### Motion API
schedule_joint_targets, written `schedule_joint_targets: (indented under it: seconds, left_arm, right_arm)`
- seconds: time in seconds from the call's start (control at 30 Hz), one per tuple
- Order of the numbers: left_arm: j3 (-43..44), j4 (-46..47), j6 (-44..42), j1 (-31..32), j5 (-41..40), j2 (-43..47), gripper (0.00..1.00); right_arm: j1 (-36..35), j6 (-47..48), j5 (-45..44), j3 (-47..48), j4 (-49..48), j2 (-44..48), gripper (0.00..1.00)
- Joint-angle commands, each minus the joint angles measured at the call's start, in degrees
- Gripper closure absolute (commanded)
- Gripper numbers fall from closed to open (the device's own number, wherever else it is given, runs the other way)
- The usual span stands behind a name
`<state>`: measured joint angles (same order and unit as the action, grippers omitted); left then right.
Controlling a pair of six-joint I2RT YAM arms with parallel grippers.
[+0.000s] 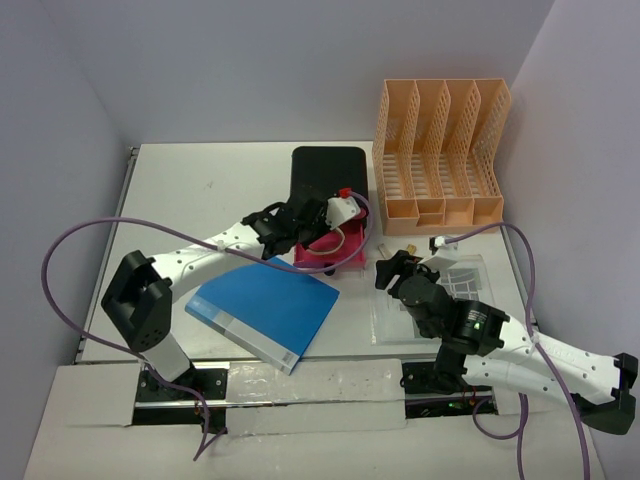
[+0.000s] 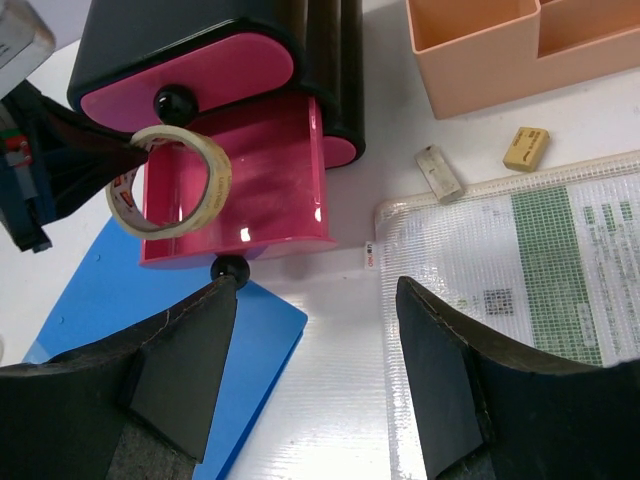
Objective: Organize the desk
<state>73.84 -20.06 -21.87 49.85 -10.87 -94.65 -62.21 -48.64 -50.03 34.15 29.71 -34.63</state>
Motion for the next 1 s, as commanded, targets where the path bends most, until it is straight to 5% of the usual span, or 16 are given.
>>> schedule_joint_targets:
  seconds: [0.0, 0.37, 0.67, 0.97]
  left_arm:
    - [0.85, 9.26, -0.25, 0.98, -8.30, -1.22, 1.00]
    - [-0.79, 11.82, -0.87, 2.27, -9.97, -5.31, 0.99]
    - [1.10, 8.36, 0.73, 2.36, -8.15, -5.26, 0.61]
    - [2.98, 4.24, 3.32, 2.36, -5.56, -2.72, 0.59]
  right_arm:
    - [0.51, -1.10, -2.71, -0.31, 0.40, -0.18, 0.28]
    - [0.67, -1.10, -2.36, -0.91, 0.69, 1.58, 0.28]
    - [0.58, -1.09, -2.10, -0.68, 1.03, 1.33, 0.28]
    - [0.60, -0.75, -1.91, 0.12, 1.04, 0.44, 0.28]
